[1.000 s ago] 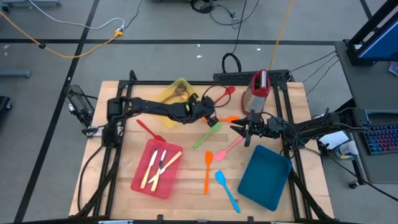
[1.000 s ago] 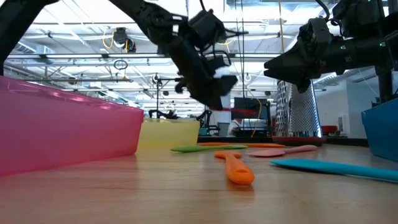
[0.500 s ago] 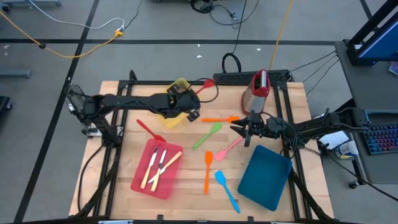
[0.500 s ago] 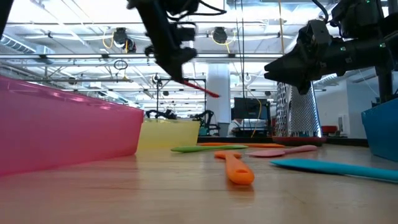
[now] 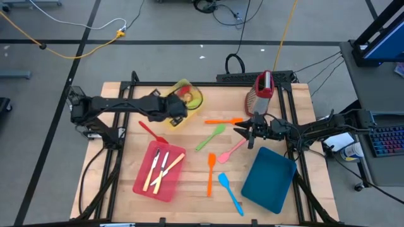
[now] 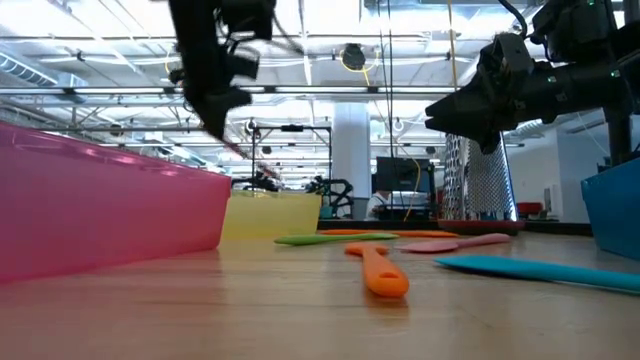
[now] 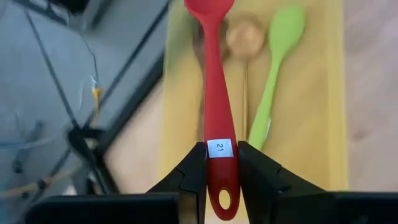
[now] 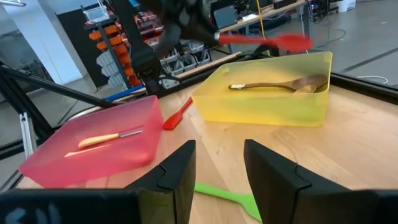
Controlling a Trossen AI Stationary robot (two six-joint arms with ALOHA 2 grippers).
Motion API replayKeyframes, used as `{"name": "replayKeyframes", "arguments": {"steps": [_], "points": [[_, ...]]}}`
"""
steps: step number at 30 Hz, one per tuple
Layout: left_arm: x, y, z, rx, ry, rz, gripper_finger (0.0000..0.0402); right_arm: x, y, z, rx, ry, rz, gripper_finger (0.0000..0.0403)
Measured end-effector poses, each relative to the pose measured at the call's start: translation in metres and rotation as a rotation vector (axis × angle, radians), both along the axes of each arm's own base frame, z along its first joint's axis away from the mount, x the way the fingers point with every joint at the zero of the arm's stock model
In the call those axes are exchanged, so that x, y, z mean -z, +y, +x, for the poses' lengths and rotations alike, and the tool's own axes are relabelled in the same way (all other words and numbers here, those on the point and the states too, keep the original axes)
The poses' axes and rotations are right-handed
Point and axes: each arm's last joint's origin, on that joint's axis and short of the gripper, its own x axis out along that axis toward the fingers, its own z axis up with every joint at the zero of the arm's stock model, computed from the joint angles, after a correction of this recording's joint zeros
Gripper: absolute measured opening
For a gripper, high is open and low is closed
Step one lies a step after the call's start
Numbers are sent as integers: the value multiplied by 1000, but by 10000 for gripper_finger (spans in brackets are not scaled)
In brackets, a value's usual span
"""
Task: Pick & Place Kitchen Items
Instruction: Put the red serving spoon into the yellow bin
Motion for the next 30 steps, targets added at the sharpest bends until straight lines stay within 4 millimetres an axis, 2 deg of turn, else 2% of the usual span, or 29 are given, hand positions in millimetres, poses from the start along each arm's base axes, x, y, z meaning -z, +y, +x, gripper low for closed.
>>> {"name": "replayKeyframes", "arguments": {"steps": [5, 11, 14, 21, 30], "points": [[36, 0, -14, -19, 10, -80, 75, -1, 0, 0, 1, -8, -2, 132], [62, 3, -13, 140, -107, -203, 75, -1, 0, 0, 1, -11, -4, 132], [63, 10, -11, 176, -152, -196, 72, 0, 0, 0, 2, -3, -4, 132], [70, 29, -13, 241, -134, -269, 84, -2, 0, 0, 2, -18, -9, 132], [72, 37, -17, 276, -90, -276, 87, -1, 0, 0, 2, -10, -9, 132]]}}
